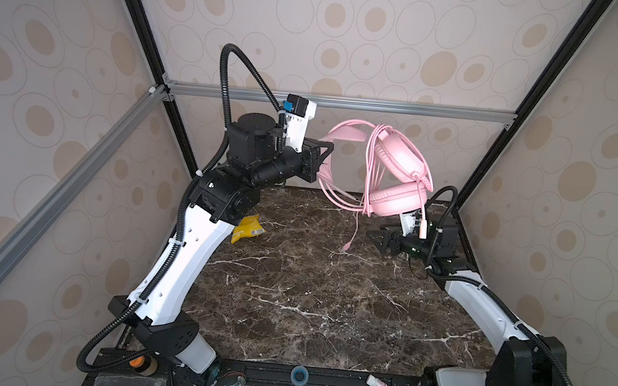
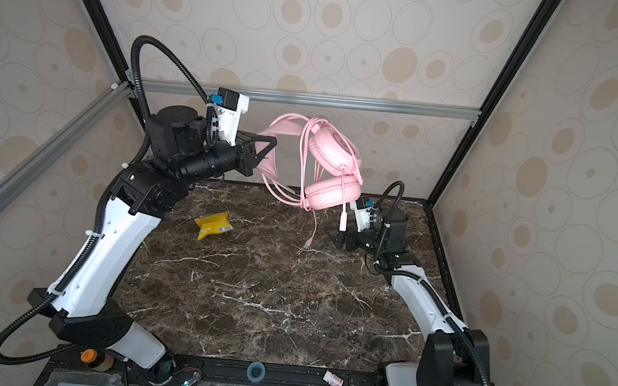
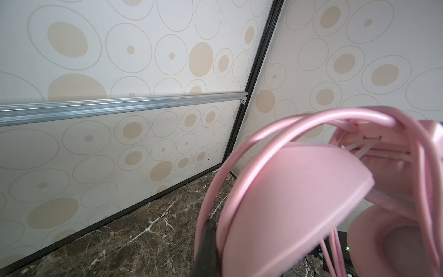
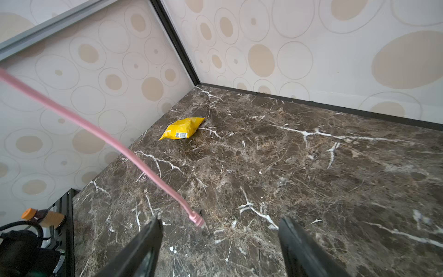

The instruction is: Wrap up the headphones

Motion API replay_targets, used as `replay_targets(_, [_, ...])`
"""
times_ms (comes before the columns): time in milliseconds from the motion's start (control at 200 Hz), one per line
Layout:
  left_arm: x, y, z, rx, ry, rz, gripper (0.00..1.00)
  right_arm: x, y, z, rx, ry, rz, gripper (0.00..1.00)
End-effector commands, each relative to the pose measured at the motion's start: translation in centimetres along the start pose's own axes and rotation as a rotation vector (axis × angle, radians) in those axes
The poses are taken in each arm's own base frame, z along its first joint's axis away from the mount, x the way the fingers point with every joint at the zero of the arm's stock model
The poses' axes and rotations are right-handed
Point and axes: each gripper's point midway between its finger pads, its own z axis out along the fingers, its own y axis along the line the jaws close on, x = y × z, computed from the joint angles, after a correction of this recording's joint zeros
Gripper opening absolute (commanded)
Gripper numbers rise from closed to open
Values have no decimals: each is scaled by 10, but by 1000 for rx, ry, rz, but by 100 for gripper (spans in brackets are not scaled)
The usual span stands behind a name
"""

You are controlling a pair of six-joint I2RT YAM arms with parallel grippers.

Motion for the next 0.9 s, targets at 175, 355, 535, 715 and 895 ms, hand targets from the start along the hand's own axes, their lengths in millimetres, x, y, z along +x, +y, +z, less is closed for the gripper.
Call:
replay_targets(175, [-59,-28,-23,111,-186,-14,0,-3,18,19,-116,8,-19,79])
replay_targets(355, [-61,-29,-23,123,-193,-20,0,-1,18,31,-129,16,-2,78])
replay_targets(535, [-61,-28,-23,121,-195,-24,0,-4,20,39,-162,14,8,66])
replay_targets(715, [-60,-23,-23,105,-196,-31,0,4,26,38,-179,29,16,38])
replay_targets(895, [-61,-22,-25,101,-201,-40,0,16,34,40,-200,53,25,16])
